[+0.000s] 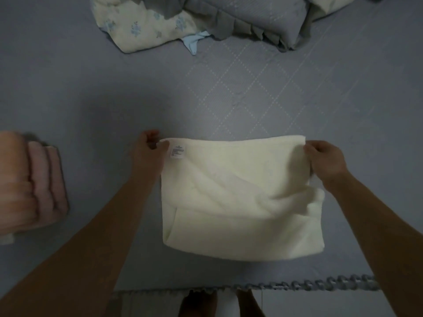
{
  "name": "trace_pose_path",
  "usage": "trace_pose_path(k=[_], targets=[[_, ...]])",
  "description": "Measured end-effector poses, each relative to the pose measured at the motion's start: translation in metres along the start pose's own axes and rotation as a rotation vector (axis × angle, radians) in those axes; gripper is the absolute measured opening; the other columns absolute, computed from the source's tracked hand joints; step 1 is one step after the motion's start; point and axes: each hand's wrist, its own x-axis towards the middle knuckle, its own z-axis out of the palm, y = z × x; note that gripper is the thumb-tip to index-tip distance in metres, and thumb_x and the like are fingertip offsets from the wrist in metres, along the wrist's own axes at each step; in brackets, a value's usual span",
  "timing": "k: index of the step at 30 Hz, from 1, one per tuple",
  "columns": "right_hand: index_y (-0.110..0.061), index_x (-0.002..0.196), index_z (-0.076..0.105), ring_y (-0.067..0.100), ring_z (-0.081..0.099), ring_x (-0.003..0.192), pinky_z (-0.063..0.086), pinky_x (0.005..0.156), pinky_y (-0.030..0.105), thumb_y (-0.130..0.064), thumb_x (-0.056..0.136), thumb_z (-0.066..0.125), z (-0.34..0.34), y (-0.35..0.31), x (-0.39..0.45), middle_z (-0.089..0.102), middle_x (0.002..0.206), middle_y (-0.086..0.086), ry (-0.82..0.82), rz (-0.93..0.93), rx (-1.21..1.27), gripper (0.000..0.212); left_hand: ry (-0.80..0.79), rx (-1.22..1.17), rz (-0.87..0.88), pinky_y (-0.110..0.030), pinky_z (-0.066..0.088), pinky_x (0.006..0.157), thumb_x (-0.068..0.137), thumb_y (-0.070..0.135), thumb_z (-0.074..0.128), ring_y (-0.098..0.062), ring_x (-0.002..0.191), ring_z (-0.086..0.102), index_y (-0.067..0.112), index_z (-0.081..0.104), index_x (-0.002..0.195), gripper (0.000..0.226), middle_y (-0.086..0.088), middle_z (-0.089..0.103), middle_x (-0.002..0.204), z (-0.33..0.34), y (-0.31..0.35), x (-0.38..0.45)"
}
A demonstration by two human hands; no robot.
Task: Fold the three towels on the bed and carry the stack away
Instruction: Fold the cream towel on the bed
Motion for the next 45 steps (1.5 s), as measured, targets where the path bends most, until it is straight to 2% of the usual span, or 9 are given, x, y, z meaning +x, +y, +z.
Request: trace_pose_path(k=[5, 8, 12, 17, 21, 28, 35, 40, 45], targets=[[-0.005, 0.105, 0.068, 0.025, 0.061, 0.086, 0.049, 0.076, 0.037, -0.020, 0.092, 0.055, 0.006, 0.082, -0.081, 0.069, 0.098, 0.019, 0.124, 0.225, 0.126, 0.024, -0.053, 0.061, -0.051, -0.011, 0.041, 0.056, 0.080, 0.016, 0.074, -0.004, 0.066, 0.052, 0.021, 0.055, 0.098, 0.027, 0.008, 0.055, 0.078, -0.012, -0.048, -0.086], [-0.009, 0.111, 0.064, 0.024, 0.057, 0.087, 0.042, 0.071, 0.031, -0.031, 0.096, 0.052, 0.010, 0.127, -0.130, 0.065, 0.103, 0.011, 0.075, 0.284, 0.186, 0.029, -0.132, 0.142, -0.108, -0.025, 0.048, 0.068, 0.080, 0.030, 0.077, -0.015, 0.077, 0.056, 0.022, 0.053, 0.110, 0.038, 0.001, 0.057, 0.090, -0.010, -0.078, -0.145], [-0.013, 0.113, 0.062, 0.015, 0.057, 0.084, 0.043, 0.068, 0.028, -0.036, 0.094, 0.057, 0.000, 0.155, -0.154, 0.063, 0.104, 0.005, 0.098, 0.209, 0.289, 0.030, 0.062, 0.011, -0.105, -0.030, 0.048, 0.080, 0.076, 0.025, 0.082, -0.018, 0.092, 0.054, 0.010, 0.043, 0.132, 0.070, -0.004, 0.051, 0.115, -0.012, -0.090, -0.172], [-0.017, 0.102, 0.066, 0.017, 0.059, 0.086, 0.042, 0.075, 0.030, -0.028, 0.086, 0.070, -0.013, 0.179, -0.163, 0.068, 0.103, 0.004, -0.065, 0.142, 0.088, 0.019, -0.163, 0.176, -0.125, -0.029, 0.042, 0.069, 0.084, 0.026, 0.074, -0.017, 0.079, 0.058, 0.014, 0.054, 0.124, 0.047, -0.002, 0.062, 0.092, -0.013, -0.109, -0.193], [-0.017, 0.115, 0.060, 0.019, 0.056, 0.091, 0.041, 0.077, 0.032, -0.036, 0.085, 0.070, -0.018, 0.186, -0.163, 0.060, 0.105, 0.001, -0.169, 0.120, 0.000, 0.037, -0.112, -0.031, -0.170, -0.024, 0.044, 0.070, 0.091, 0.026, 0.066, -0.015, 0.085, 0.061, 0.012, 0.063, 0.120, 0.032, -0.003, 0.067, 0.098, -0.025, -0.114, -0.201], [-0.007, 0.076, 0.055, 0.014, 0.047, 0.068, 0.036, 0.059, 0.034, -0.019, 0.085, 0.060, -0.023, 0.192, -0.178, 0.056, 0.073, 0.000, -0.103, 0.001, 0.183, 0.015, -0.138, -0.053, -0.112, -0.032, 0.033, 0.061, 0.080, 0.024, 0.054, -0.016, 0.071, 0.048, 0.012, 0.062, 0.080, 0.014, -0.003, 0.056, 0.076, -0.055, -0.132, -0.248], [-0.025, 0.096, 0.055, 0.016, 0.060, 0.082, 0.048, 0.069, 0.034, -0.016, 0.081, 0.063, -0.017, 0.219, -0.197, 0.062, 0.087, -0.012, -0.218, 0.030, -0.077, 0.018, -0.381, 0.696, -0.158, -0.040, 0.029, 0.092, 0.070, 0.042, 0.051, -0.021, 0.087, 0.054, 0.030, 0.053, 0.104, 0.035, 0.005, 0.061, 0.092, -0.052, -0.149, -0.257], [-0.026, 0.089, 0.060, 0.008, 0.058, 0.071, 0.043, 0.063, 0.029, -0.032, 0.083, 0.064, -0.014, 0.202, -0.183, 0.063, 0.076, -0.013, -0.228, 0.037, 0.137, 0.009, -0.268, 0.408, -0.148, -0.047, 0.048, 0.095, 0.086, 0.044, 0.064, -0.025, 0.092, 0.063, 0.023, 0.057, 0.126, 0.046, 0.000, 0.065, 0.093, -0.042, -0.125, -0.232], [-0.015, 0.067, 0.052, 0.015, 0.046, 0.063, 0.035, 0.055, 0.030, -0.024, 0.079, 0.059, -0.018, 0.198, -0.189, 0.053, 0.067, -0.001, -0.144, 0.041, 0.199, 0.016, -0.212, 0.179, -0.111, -0.037, 0.043, 0.067, 0.084, 0.026, 0.059, -0.024, 0.072, 0.056, 0.008, 0.065, 0.083, 0.019, -0.006, 0.062, 0.076, -0.042, -0.122, -0.241]])
